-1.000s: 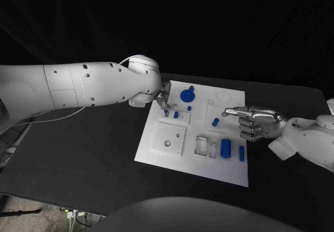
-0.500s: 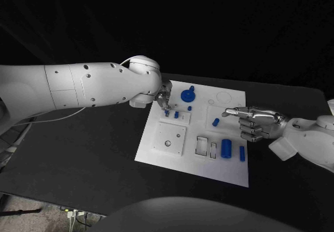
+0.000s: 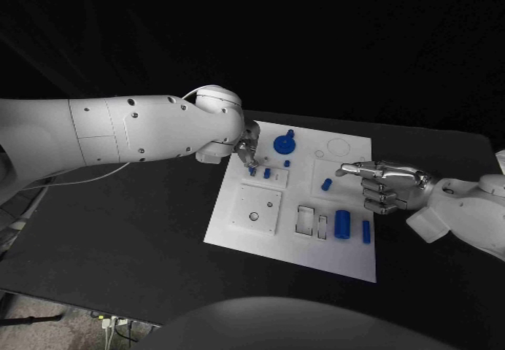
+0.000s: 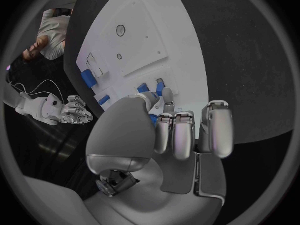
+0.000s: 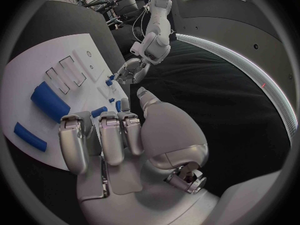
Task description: Assemble the parts on the task board
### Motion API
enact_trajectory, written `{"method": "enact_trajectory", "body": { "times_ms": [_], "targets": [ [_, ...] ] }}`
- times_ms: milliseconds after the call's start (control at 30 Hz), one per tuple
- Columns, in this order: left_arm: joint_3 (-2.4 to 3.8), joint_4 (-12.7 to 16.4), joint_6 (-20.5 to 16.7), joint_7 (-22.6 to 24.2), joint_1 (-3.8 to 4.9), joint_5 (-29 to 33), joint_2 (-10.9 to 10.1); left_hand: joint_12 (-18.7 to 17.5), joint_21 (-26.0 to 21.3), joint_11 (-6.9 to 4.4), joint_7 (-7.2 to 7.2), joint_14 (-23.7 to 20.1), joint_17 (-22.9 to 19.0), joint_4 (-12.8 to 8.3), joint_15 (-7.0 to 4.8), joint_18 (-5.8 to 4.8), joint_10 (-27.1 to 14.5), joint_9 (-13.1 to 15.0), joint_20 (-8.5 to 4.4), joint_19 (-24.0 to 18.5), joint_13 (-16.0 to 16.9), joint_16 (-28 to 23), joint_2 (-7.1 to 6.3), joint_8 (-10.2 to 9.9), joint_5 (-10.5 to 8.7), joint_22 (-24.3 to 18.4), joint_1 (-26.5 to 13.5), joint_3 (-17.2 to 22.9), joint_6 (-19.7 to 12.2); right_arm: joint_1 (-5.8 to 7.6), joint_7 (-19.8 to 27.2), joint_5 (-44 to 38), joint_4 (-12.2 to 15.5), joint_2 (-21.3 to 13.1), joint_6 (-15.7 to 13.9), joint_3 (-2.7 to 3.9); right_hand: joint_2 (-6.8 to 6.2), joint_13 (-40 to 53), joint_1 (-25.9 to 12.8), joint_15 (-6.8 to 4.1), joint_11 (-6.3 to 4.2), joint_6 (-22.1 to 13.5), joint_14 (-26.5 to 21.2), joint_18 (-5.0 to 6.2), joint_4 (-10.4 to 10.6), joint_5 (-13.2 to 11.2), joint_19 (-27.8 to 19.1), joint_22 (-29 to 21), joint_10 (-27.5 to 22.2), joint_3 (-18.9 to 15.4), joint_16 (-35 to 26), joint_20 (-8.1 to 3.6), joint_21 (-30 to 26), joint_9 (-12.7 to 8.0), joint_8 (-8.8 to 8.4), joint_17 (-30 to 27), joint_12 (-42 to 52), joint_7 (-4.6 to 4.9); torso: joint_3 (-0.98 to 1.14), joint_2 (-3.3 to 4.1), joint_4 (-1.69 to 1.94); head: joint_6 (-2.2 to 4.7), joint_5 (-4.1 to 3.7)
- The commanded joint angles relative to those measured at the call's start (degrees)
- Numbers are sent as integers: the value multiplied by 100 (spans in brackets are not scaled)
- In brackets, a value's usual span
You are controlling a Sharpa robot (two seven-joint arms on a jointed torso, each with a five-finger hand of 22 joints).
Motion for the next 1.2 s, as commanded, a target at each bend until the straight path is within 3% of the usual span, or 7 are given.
{"method": "enact_trajectory", "body": {
  "times_ms": [33,1200],
  "targets": [
    [-3,-4,48,53,-9,-9,-2,14,-11,36,-36,604,1507,-634,42,59,586,5,40,193,1510,14,48,19,28,1254,2,684,3,-6,69,-17,12,1,73,0,30,1492,29,-31,-18,35,598,-36,-27,13,608,1510,597,-11,20,-49,25,-16,14,1507,14,-1,-3,5,1,-1,2],
    [-11,38,-2,140,-73,-25,0,14,-34,39,-34,604,1507,-632,45,64,586,5,43,181,1510,14,53,21,18,1247,1,690,-9,-50,104,-17,-14,35,121,0,29,1492,35,-31,-17,33,598,-36,-34,14,608,1510,597,-12,20,-49,25,-20,15,1507,14,0,-1,-1,1,-1,12]
  ]
}}
